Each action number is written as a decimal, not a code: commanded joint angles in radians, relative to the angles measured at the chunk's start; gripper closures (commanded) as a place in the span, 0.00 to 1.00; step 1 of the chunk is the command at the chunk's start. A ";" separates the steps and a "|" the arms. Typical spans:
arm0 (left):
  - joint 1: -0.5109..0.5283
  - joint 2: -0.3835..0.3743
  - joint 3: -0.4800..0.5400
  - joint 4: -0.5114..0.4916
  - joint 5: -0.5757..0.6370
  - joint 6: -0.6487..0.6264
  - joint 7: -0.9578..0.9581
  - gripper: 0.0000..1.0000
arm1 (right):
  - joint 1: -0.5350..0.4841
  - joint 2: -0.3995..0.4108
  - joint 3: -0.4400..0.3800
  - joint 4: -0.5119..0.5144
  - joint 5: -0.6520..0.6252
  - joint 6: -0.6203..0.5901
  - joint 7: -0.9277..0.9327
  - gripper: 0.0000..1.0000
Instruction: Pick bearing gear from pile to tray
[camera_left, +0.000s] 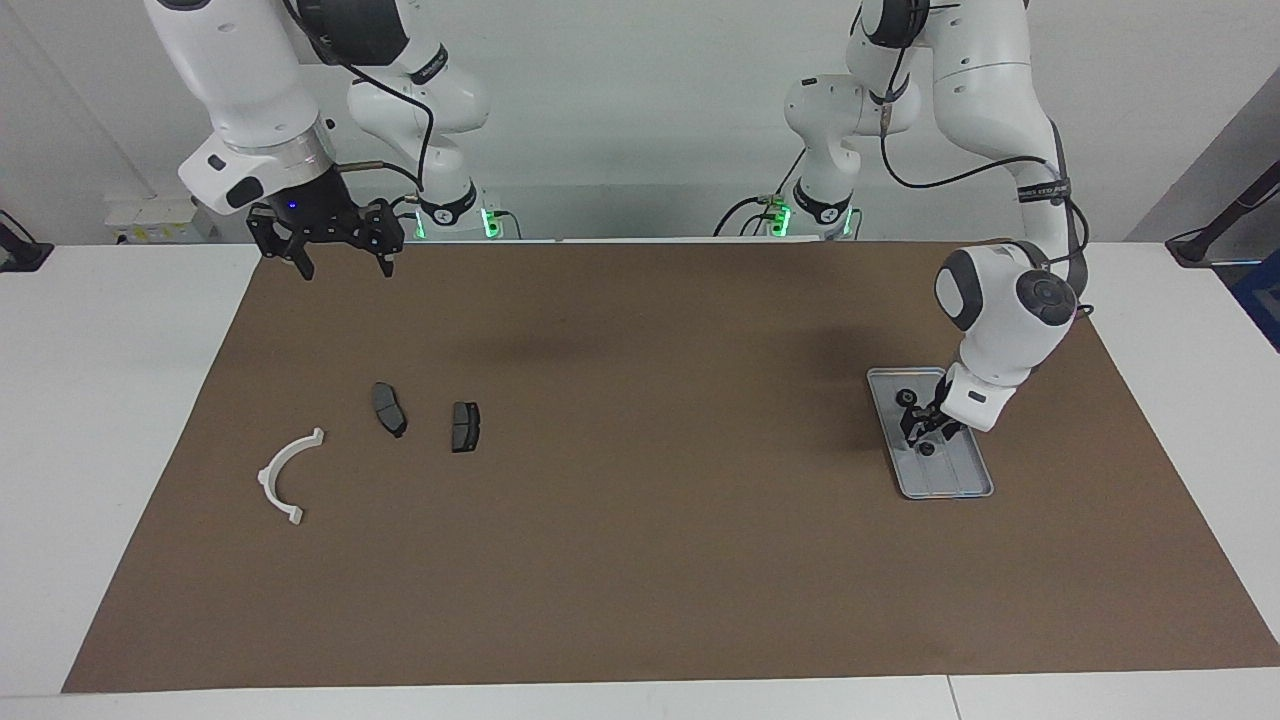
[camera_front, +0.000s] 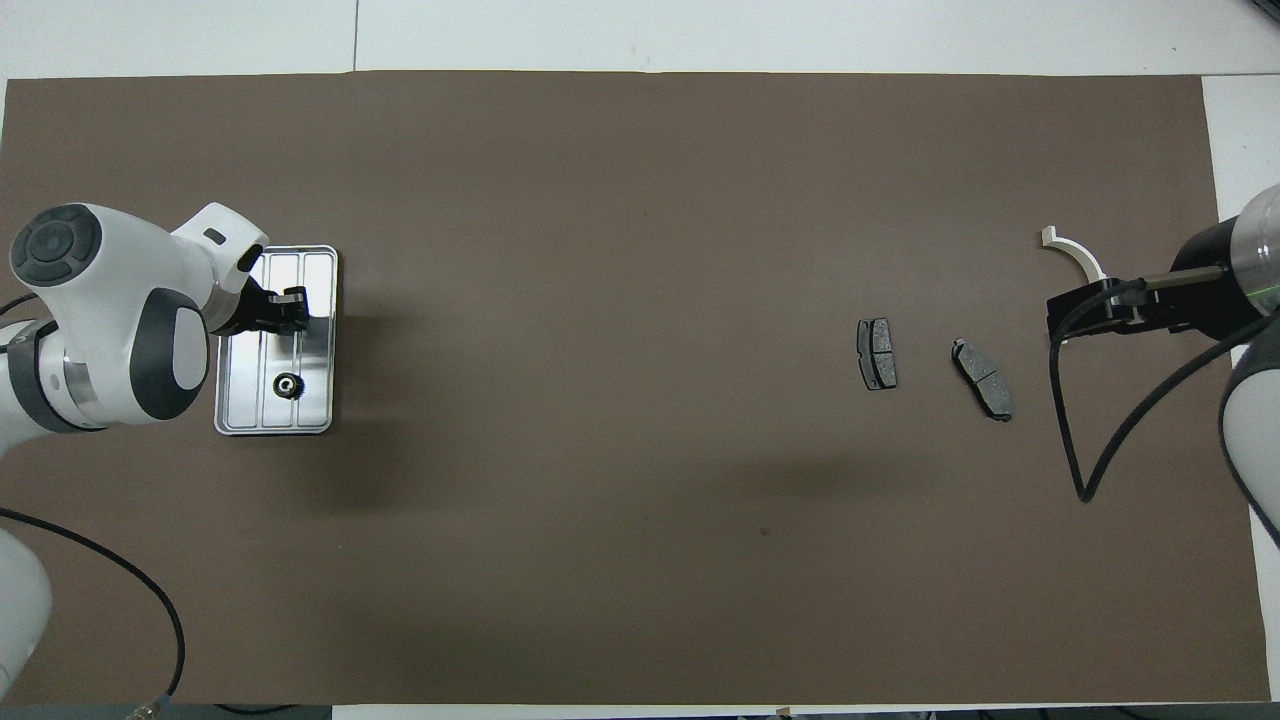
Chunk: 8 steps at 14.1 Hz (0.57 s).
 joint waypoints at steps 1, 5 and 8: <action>-0.002 -0.058 0.008 0.201 0.001 -0.254 0.009 0.19 | -0.006 -0.006 0.007 -0.011 0.017 0.018 0.013 0.00; -0.003 -0.237 0.008 0.240 -0.004 -0.354 -0.067 0.01 | -0.006 -0.008 0.007 -0.005 0.018 0.022 0.013 0.00; -0.014 -0.302 0.008 0.237 0.004 -0.449 -0.063 0.00 | -0.005 -0.009 0.007 -0.005 0.021 0.028 0.013 0.00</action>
